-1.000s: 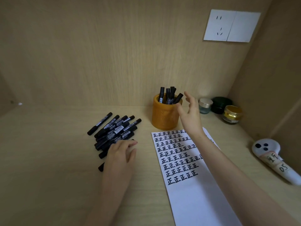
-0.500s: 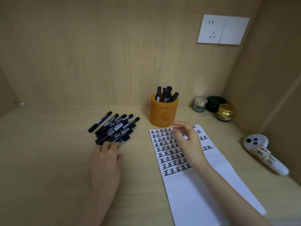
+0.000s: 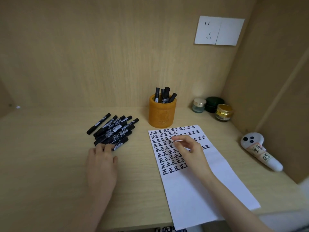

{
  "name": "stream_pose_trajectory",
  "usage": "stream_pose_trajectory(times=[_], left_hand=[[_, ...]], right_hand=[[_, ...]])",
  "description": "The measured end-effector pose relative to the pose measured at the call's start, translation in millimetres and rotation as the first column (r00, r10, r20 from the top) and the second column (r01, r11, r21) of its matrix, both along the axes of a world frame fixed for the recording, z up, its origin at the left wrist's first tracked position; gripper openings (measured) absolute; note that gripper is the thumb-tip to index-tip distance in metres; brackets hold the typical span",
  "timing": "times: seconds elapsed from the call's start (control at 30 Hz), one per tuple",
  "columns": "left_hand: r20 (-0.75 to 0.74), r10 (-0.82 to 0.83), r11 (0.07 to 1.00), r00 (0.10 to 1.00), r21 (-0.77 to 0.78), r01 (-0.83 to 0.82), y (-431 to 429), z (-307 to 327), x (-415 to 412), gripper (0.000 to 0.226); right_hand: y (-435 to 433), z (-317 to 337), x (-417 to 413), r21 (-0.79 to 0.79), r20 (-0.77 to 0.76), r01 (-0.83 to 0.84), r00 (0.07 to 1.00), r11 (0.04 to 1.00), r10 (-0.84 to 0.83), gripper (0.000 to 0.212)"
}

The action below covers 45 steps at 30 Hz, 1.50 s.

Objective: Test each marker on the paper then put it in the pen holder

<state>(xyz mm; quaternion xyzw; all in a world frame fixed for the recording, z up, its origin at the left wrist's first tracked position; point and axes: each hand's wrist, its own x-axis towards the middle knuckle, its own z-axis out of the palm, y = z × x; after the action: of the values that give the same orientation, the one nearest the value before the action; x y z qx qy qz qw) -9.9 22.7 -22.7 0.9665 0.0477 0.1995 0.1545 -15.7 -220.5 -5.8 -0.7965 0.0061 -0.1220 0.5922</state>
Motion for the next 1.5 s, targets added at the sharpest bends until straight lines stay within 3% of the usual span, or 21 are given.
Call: stream_pose_trajectory(times=[0.27, 0.4, 0.47, 0.57, 0.7, 0.9, 1.07, 1.27, 1.5], left_hand=[[-0.044, 0.011, 1.0, 0.999, 0.026, -0.01, 6, 5, 9, 0.024], [0.028, -0.038, 0.999, 0.999, -0.005, 0.038, 6, 5, 4, 0.021], [0.089, -0.107, 0.989, 0.99, -0.092, 0.115, -5, 12, -5, 0.02], [0.104, -0.267, 0.908, 0.958, -0.305, 0.286, -31, 27, -18, 0.017], [0.095, -0.474, 0.744, 0.875, -0.489, 0.456, -63, 37, -33, 0.01], [0.093, -0.544, 0.7, 0.834, -0.498, 0.512, -72, 28, -40, 0.012], [0.035, -0.603, 0.669, 0.797, -0.523, 0.529, -76, 24, -45, 0.011], [0.033, -0.623, 0.648, 0.781, -0.538, 0.539, -78, 24, -47, 0.017], [0.036, -0.655, 0.547, 0.755, -0.666, 0.507, -82, 24, -50, 0.015]], right_hand=[[1, 1, -8, -0.001, 0.001, -0.016, 1.0, 1.0, 0.016, 0.018], [2, 2, -12, 0.001, -0.009, -0.013, 1.0, 1.0, 0.013, 0.017], [3, 3, -14, -0.004, -0.014, -0.016, 1.0, 1.0, 0.016, 0.015], [8, 9, -19, 0.011, -0.025, -0.075, 0.997, 0.997, 0.075, 0.01], [18, 13, -26, 0.058, 0.016, -0.214, 0.977, 0.975, 0.213, 0.023], [15, 14, -30, 0.243, 0.063, -0.222, 0.975, 0.944, 0.213, 0.044], [16, 18, -36, 0.314, 0.039, -0.218, 0.975, 0.924, 0.217, 0.038], [19, 23, -42, 0.326, 0.0, -0.223, 0.972, 0.919, 0.235, 0.014], [17, 20, -44, 0.328, 0.012, -0.245, 0.967, 0.912, 0.255, 0.023]])
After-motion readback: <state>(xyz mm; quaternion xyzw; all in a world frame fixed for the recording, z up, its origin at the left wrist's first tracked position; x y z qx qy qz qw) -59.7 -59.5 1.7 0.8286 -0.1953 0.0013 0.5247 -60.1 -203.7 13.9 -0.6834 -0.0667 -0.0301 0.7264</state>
